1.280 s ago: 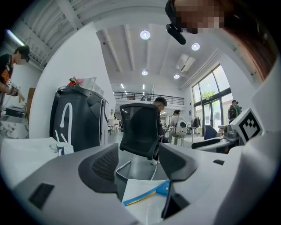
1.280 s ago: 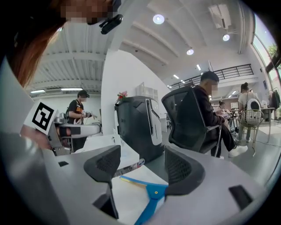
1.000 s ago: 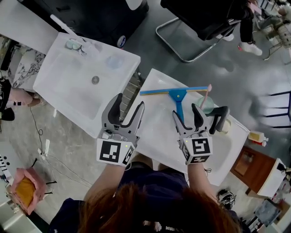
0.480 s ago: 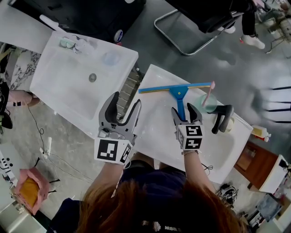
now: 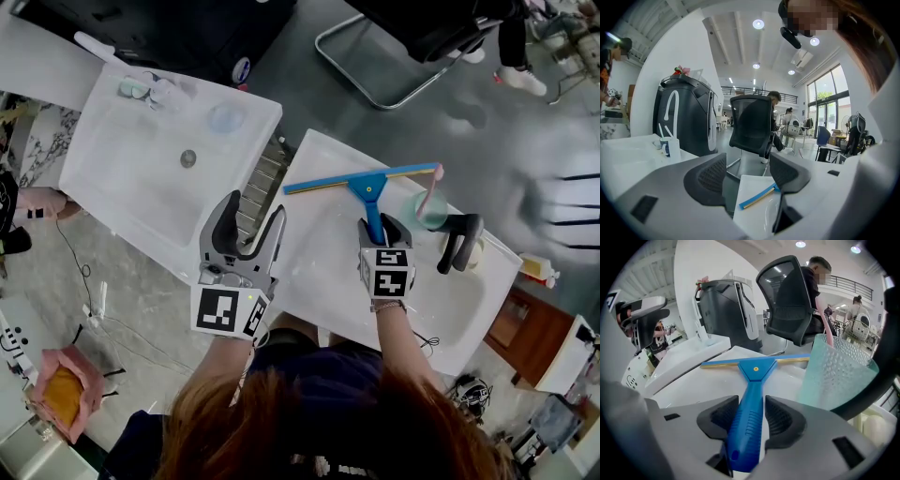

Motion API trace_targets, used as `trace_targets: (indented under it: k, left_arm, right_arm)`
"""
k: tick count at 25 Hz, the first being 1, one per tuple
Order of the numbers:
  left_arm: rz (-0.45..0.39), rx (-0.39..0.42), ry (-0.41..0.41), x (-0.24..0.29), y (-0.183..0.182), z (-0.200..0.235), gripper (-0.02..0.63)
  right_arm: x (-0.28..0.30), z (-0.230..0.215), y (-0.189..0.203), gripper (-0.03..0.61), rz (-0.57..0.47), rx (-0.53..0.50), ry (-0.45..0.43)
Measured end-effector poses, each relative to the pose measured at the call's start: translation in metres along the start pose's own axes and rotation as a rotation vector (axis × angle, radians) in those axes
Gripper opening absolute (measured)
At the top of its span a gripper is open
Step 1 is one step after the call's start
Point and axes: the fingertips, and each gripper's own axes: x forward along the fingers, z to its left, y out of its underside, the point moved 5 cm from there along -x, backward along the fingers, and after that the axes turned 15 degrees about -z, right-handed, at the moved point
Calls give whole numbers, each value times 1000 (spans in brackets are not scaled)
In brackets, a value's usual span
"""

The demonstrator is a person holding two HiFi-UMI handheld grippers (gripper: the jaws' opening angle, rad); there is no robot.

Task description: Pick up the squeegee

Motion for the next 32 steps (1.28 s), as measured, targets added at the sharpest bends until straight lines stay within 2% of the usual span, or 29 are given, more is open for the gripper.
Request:
trace_targets:
  k: [2,10,16,25,32]
  left_arm:
    - [1,-1,-3,0,0,1,276]
    - [-9,1,-25,-2,-2,8,276]
    - [-26,2,-29,0,-8,6,276]
    - [-66,14,-45,-2,-25,3,276]
    - [-90,24,-58,-6,-41,0,276]
  right_arm:
    - [0,-1,1,166,3,23,1]
    - [1,-4,0,158,-34,101,-24]
    - [-3,-5,-23,158,-105,70,-37]
    - [-21,-10,-79,158,-264,53,-30]
    - [-62,-11,-122,158,-454,50,-13]
